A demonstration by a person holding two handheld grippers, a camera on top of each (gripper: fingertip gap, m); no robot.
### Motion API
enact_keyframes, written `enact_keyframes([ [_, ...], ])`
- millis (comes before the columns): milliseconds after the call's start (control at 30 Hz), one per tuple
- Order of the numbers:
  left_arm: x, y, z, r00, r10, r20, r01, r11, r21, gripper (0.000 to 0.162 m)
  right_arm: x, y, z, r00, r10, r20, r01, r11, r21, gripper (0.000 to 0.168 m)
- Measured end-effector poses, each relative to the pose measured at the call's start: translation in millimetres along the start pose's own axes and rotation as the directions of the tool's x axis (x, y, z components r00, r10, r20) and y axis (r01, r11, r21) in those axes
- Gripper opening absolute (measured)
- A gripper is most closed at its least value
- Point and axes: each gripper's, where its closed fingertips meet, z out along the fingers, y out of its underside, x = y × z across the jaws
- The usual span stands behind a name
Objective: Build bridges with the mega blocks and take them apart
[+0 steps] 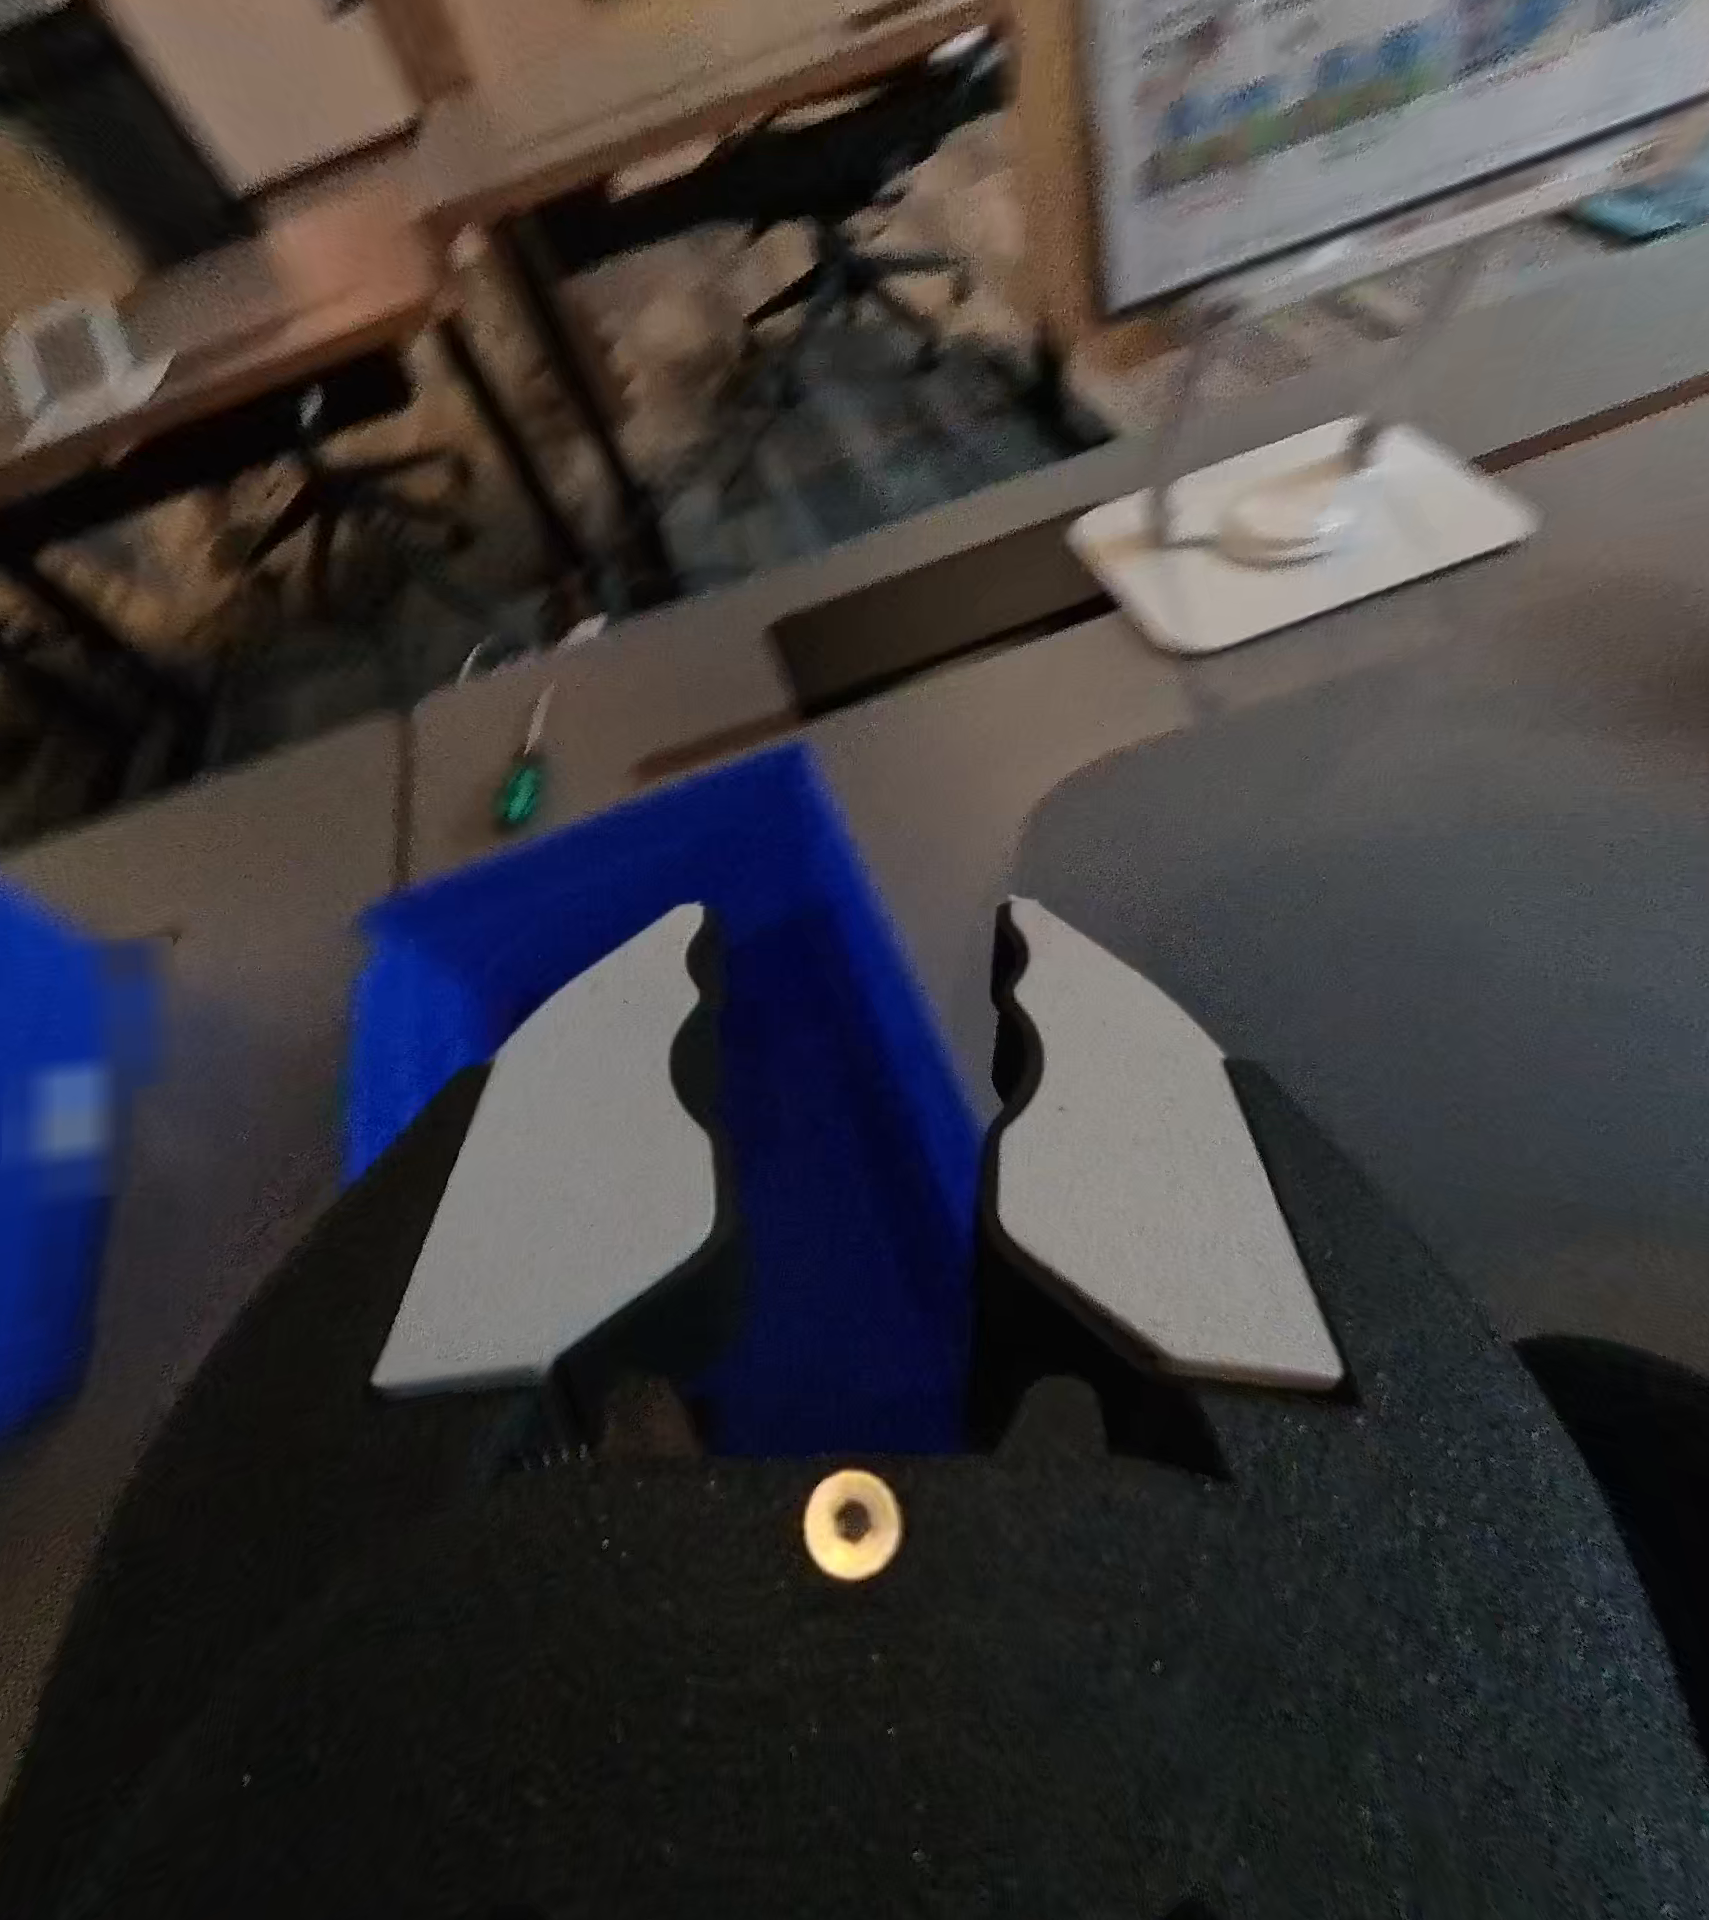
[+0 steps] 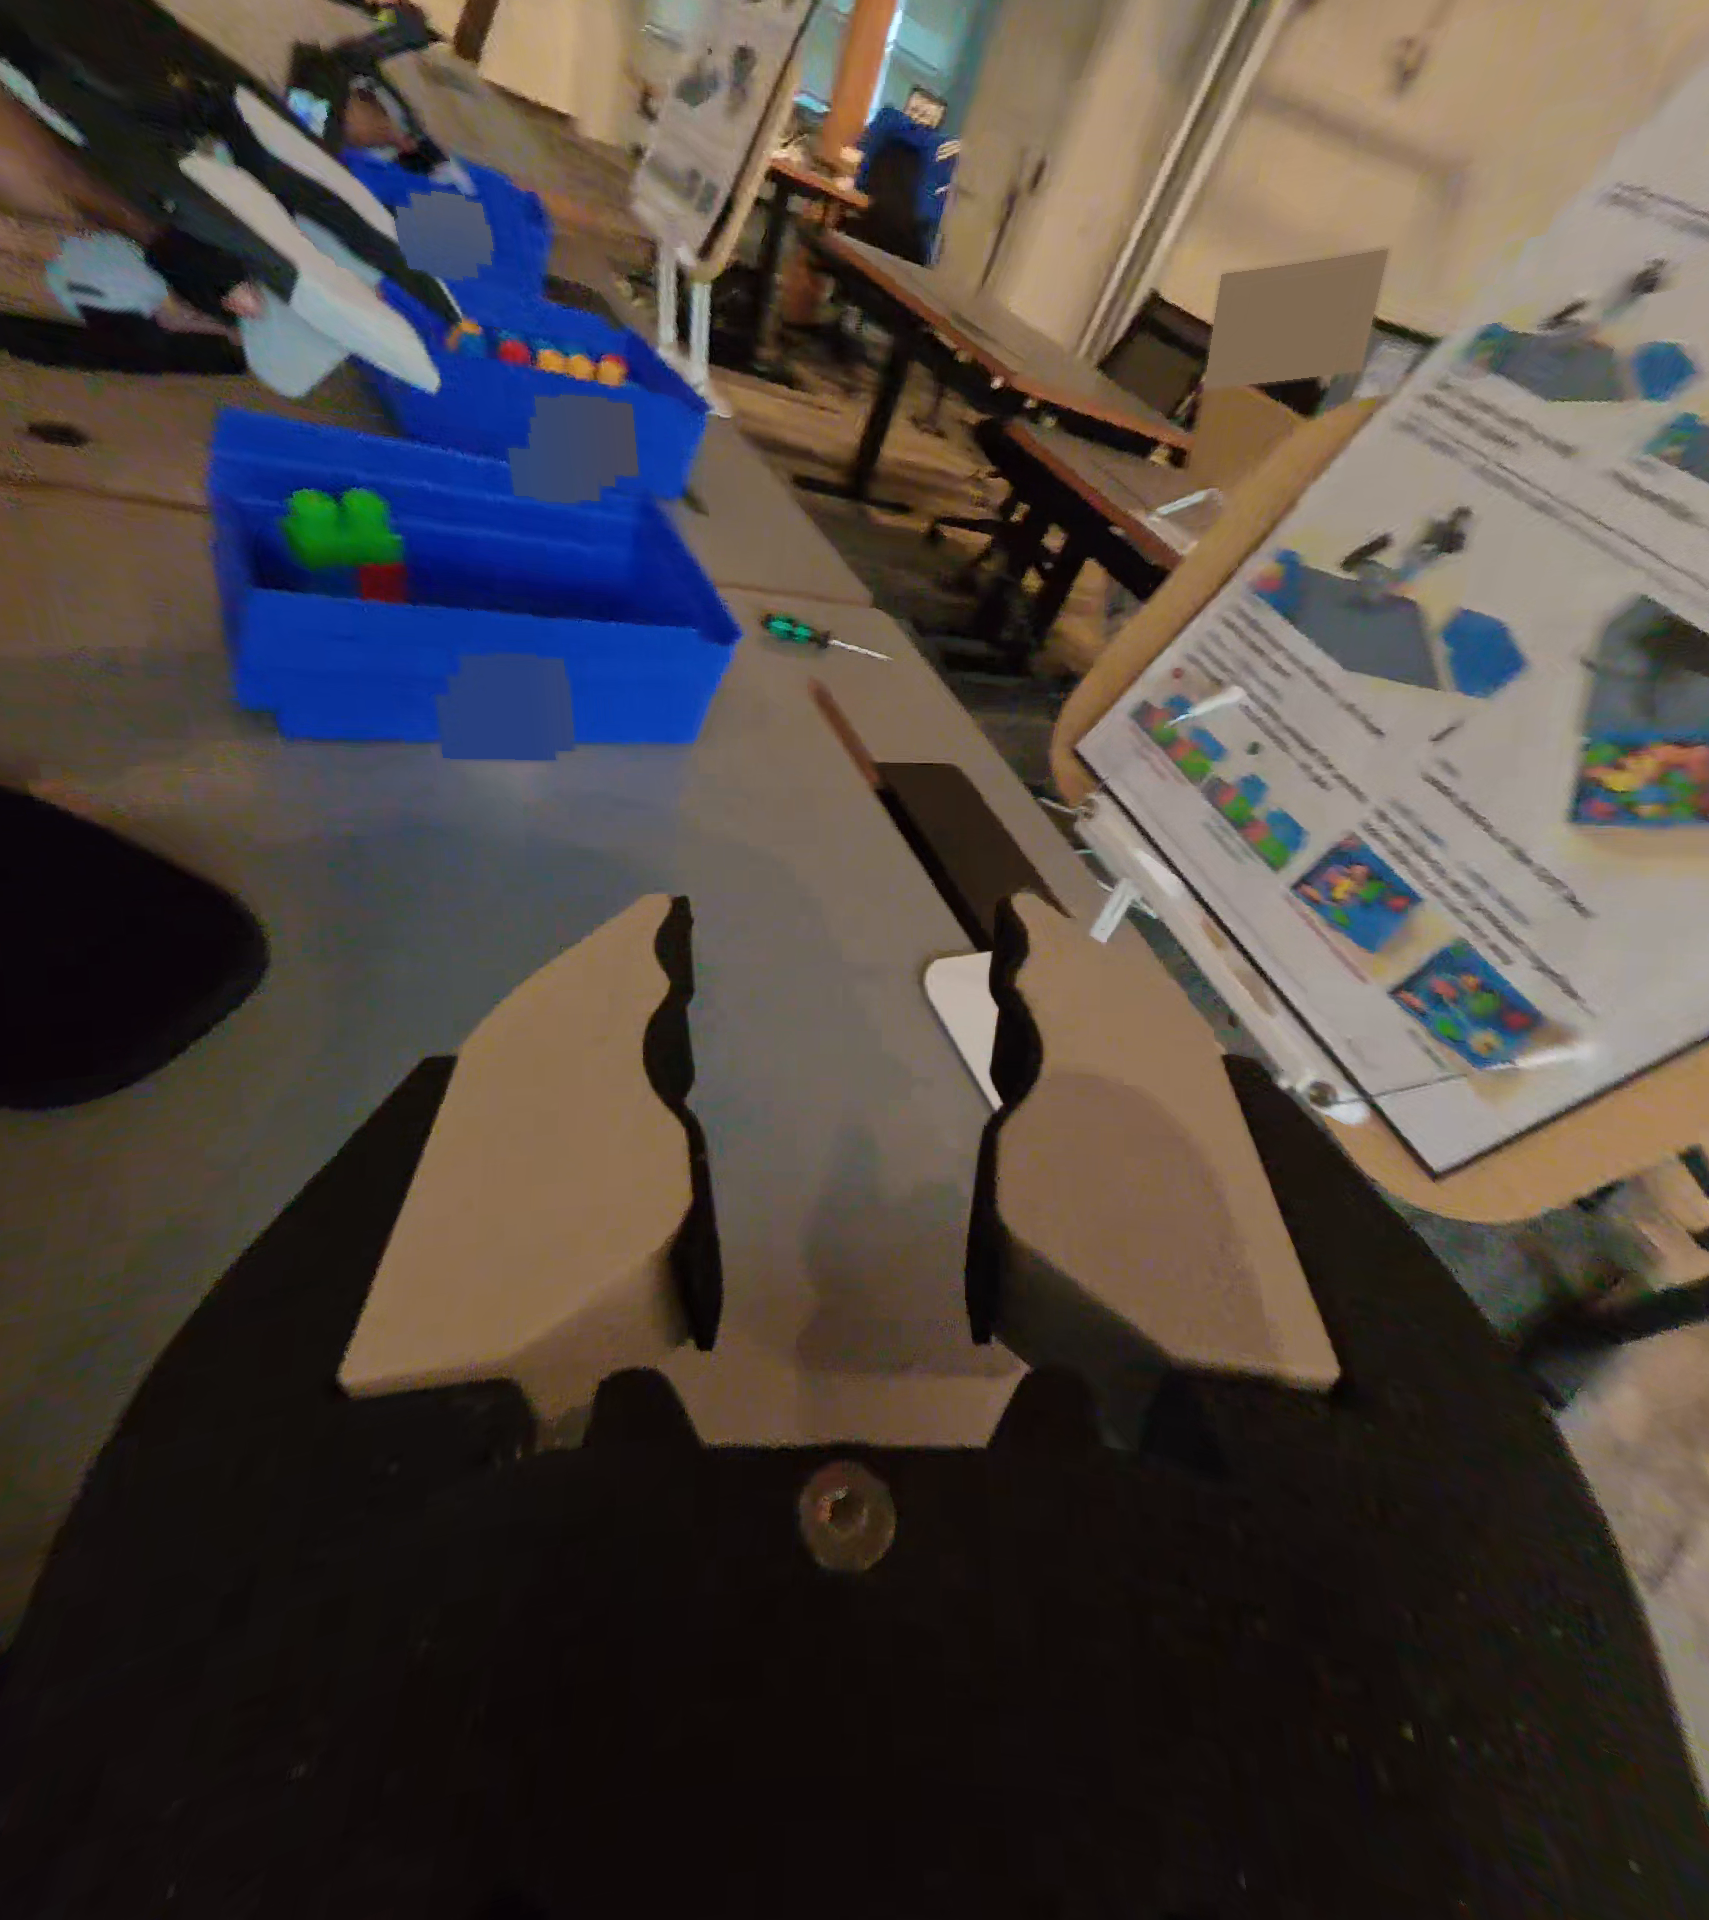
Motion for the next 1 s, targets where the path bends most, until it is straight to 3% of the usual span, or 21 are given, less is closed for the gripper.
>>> enact_keyframes([
  [133,-71,82,-31,0.961,-0.149,0.234,0.201,0.955,-0.217,0.049,-7,7,13,1.000,-0.011,0.029,0.013,0.999,-0.048,0.055],
  [233,-84,129,-33,0.949,-0.192,0.250,0.277,0.885,-0.374,0.054,-8,8,17,0.999,-0.002,0.034,0.003,0.999,-0.046,0.054],
  [400,-84,179,-22,0.956,-0.159,0.247,0.279,0.756,-0.592,0.054,-3,9,13,1.000,-0.015,0.006,0.016,0.998,-0.055,0.054],
  [700,-91,221,1,0.929,-0.156,0.336,0.357,0.620,-0.699,0.051,9,9,2,0.999,-0.013,-0.043,0.011,0.999,-0.041,0.053],
  [1000,-99,240,18,0.901,-0.169,0.400,0.422,0.563,-0.711,0.048,16,14,-2,0.997,-0.021,-0.070,0.017,0.998,-0.060,0.053],
])
